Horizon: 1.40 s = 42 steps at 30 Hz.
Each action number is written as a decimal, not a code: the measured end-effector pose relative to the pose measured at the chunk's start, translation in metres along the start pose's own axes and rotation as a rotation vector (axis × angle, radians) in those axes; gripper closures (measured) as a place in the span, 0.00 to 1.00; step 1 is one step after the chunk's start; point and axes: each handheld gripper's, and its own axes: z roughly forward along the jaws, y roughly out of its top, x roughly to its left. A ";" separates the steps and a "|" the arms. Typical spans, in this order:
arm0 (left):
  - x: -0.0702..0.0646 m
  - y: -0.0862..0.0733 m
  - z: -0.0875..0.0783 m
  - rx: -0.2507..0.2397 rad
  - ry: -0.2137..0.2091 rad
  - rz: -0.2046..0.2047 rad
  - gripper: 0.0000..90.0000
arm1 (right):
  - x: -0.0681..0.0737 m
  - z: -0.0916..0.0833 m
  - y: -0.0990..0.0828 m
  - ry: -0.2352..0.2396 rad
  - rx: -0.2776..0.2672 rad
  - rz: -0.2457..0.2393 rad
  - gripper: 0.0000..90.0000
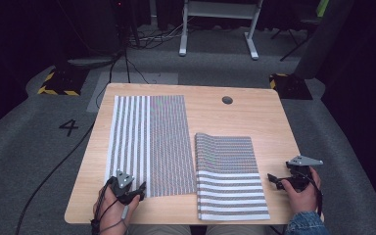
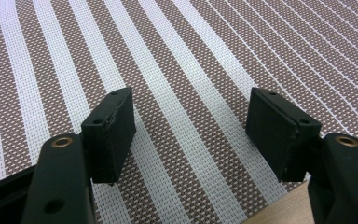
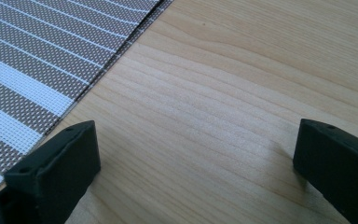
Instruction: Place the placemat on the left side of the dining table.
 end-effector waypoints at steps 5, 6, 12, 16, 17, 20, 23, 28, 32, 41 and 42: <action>0.001 0.002 0.001 -0.002 0.003 0.005 0.41 | 0.000 0.000 0.000 0.000 0.000 0.000 0.01; 0.001 0.002 0.002 -0.001 0.002 0.004 0.42 | 0.000 0.000 0.000 0.000 0.000 0.000 0.01; 0.002 0.010 0.008 -0.010 0.002 0.006 0.54 | 0.000 0.000 0.000 0.000 0.000 -0.001 0.01; 0.003 0.014 0.013 -0.023 -0.003 0.016 0.74 | 0.000 0.000 0.000 0.000 0.000 -0.001 0.01; 0.004 0.015 0.013 -0.024 -0.009 0.015 0.81 | 0.000 0.000 0.000 0.000 0.000 0.000 0.01; 0.008 0.017 0.013 -0.043 -0.034 -0.001 0.91 | 0.000 0.000 0.000 -0.001 0.000 -0.001 0.01; 0.010 0.020 0.010 -0.058 -0.039 0.014 0.94 | 0.000 0.000 0.000 -0.001 -0.001 -0.001 0.01; 0.018 0.024 0.005 -0.091 -0.028 0.000 0.96 | 0.000 0.000 0.000 0.000 -0.001 -0.002 0.01; 0.029 0.026 -0.001 -0.110 -0.009 -0.026 0.96 | 0.000 0.000 0.000 0.000 0.000 -0.001 0.01; 0.041 0.019 -0.018 -0.136 0.018 -0.062 0.96 | 0.000 0.000 0.000 0.003 -0.003 0.008 0.01; 0.042 0.018 -0.020 -0.139 0.022 -0.067 0.96 | 0.000 0.000 0.000 0.003 -0.003 0.008 0.01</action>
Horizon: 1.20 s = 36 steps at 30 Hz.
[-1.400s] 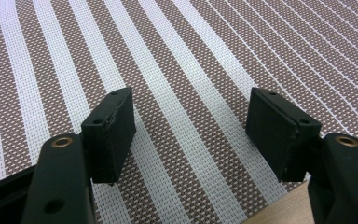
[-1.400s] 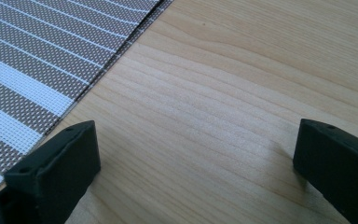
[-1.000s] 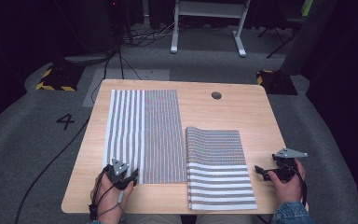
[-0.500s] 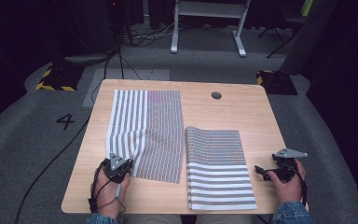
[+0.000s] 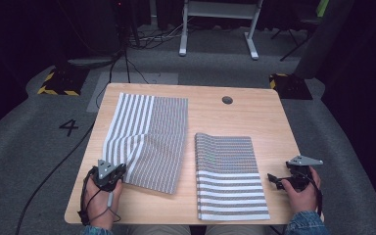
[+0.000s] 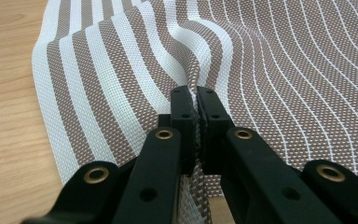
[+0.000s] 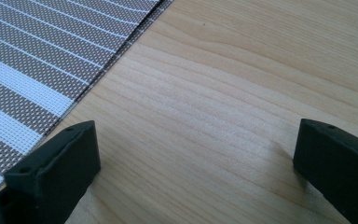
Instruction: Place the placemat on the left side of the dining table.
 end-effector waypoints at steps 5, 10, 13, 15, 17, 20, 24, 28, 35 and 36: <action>0.003 -0.008 -0.013 -0.007 0.012 -0.016 0.97 | 0.000 0.000 0.000 -0.001 0.000 -0.002 0.01; 0.007 -0.019 -0.025 -0.026 0.039 -0.046 0.97 | 0.000 0.000 0.000 -0.002 0.001 -0.002 0.01; 0.007 -0.025 -0.030 -0.023 0.053 -0.064 0.97 | 0.000 0.000 0.000 -0.002 0.003 -0.001 0.01; 0.006 -0.028 -0.031 -0.024 0.057 -0.070 0.97 | 0.000 0.000 0.000 -0.003 0.003 -0.003 0.01; 0.004 -0.030 -0.031 -0.032 0.072 -0.074 0.97 | 0.000 0.000 0.000 -0.002 0.003 -0.003 0.01; 0.005 -0.030 -0.025 -0.039 0.085 -0.089 0.97 | 0.000 0.000 0.000 -0.002 0.003 -0.002 0.01; 0.007 -0.029 -0.011 -0.026 0.084 -0.103 0.97 | 0.000 0.000 0.000 -0.001 0.003 -0.003 0.01; 0.007 -0.025 -0.004 -0.027 0.088 -0.112 0.97 | 0.000 0.000 0.000 -0.001 0.003 -0.002 0.01; 0.009 -0.021 0.003 -0.026 0.092 -0.127 0.96 | 0.000 0.000 0.000 -0.001 0.003 -0.003 0.01; 0.009 -0.021 0.003 -0.021 0.084 -0.134 0.95 | 0.000 0.000 0.000 0.000 0.003 -0.002 0.01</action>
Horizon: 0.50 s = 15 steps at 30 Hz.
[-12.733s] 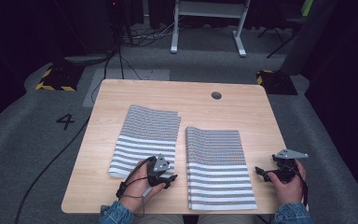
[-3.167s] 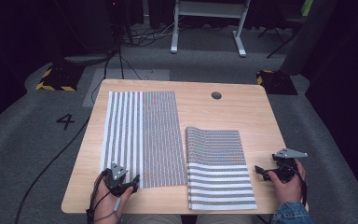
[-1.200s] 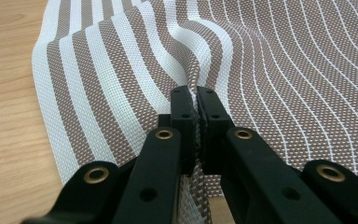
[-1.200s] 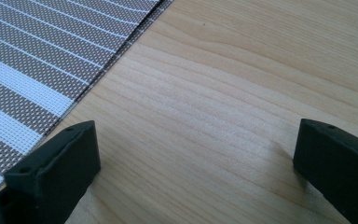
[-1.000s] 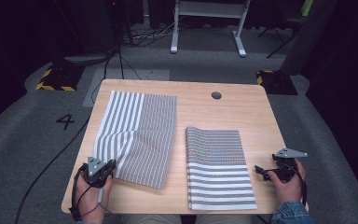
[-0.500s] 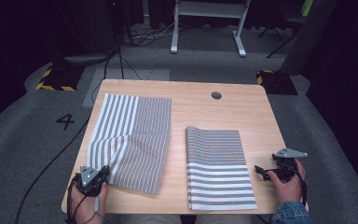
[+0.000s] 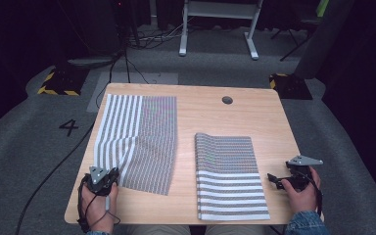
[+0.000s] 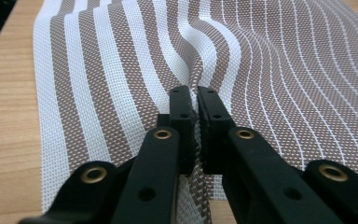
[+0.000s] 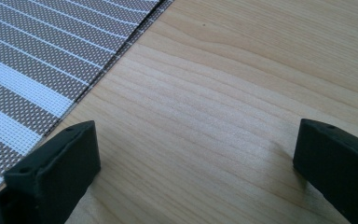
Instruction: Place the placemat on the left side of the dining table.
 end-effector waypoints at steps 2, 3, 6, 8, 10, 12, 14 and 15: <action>-0.001 0.000 -0.001 -0.004 -0.036 -0.050 0.83 | 0.000 0.000 0.000 -0.001 -0.001 -0.001 0.01; -0.002 0.001 -0.003 -0.018 -0.045 -0.068 0.78 | 0.000 0.000 0.000 0.000 0.000 0.000 0.01; -0.011 0.007 -0.008 -0.046 -0.036 -0.031 0.53 | 0.000 0.000 0.000 0.000 0.000 -0.001 0.01; -0.019 0.010 -0.007 -0.042 -0.014 0.033 0.42 | 0.000 0.000 0.000 0.000 0.000 -0.001 0.01; -0.030 0.015 -0.003 0.050 -0.016 0.054 0.33 | 0.000 0.000 0.000 0.000 0.000 0.000 0.01; -0.035 0.015 0.002 0.042 -0.061 0.073 0.34 | 0.000 0.000 0.000 0.000 0.000 -0.001 0.01; -0.040 0.017 0.008 0.064 -0.081 0.117 0.35 | 0.000 0.000 0.000 -0.001 -0.001 -0.001 0.01; -0.043 0.018 0.011 0.062 -0.089 0.140 0.35 | 0.000 0.000 0.000 -0.001 -0.001 -0.001 0.01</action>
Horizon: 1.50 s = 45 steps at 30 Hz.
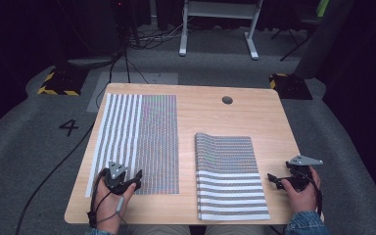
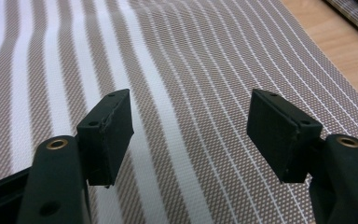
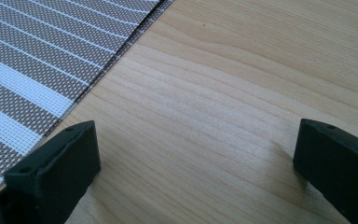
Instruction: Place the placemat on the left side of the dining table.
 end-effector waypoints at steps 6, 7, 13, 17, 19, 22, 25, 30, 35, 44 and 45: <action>-0.002 0.007 0.012 0.059 -0.023 0.055 0.33 | 0.000 0.000 0.000 0.000 0.000 0.000 0.01; -0.003 0.007 0.015 0.071 -0.037 0.052 0.33 | 0.000 0.000 0.000 0.000 0.000 0.000 0.01; -0.005 0.000 0.028 0.116 -0.057 0.087 0.34 | 0.000 0.000 0.000 0.001 0.001 0.002 0.01; -0.002 0.001 0.031 0.104 -0.051 0.085 0.35 | 0.000 0.000 0.000 0.001 0.001 0.002 0.01; -0.001 0.003 0.033 0.104 -0.053 0.086 0.36 | 0.000 0.000 0.000 0.000 0.000 0.000 0.01; 0.001 0.005 0.035 0.105 -0.051 0.083 0.36 | 0.000 0.000 0.000 0.000 0.001 0.001 0.01; 0.004 0.008 0.038 0.103 -0.046 0.083 0.38 | 0.000 0.000 0.000 0.000 0.000 0.001 0.01; 0.012 0.010 0.040 0.101 -0.055 0.084 0.40 | 0.000 0.000 0.000 0.000 0.001 0.001 0.01; 0.017 0.011 0.040 0.098 -0.067 0.087 0.45 | 0.000 0.000 0.000 0.000 0.001 0.001 0.01; 0.022 0.014 0.043 0.094 -0.047 0.078 0.47 | 0.000 0.000 0.000 0.000 0.001 0.001 0.01; 0.022 0.014 0.043 0.093 -0.044 0.079 0.47 | 0.000 0.000 0.000 0.000 0.000 0.000 0.01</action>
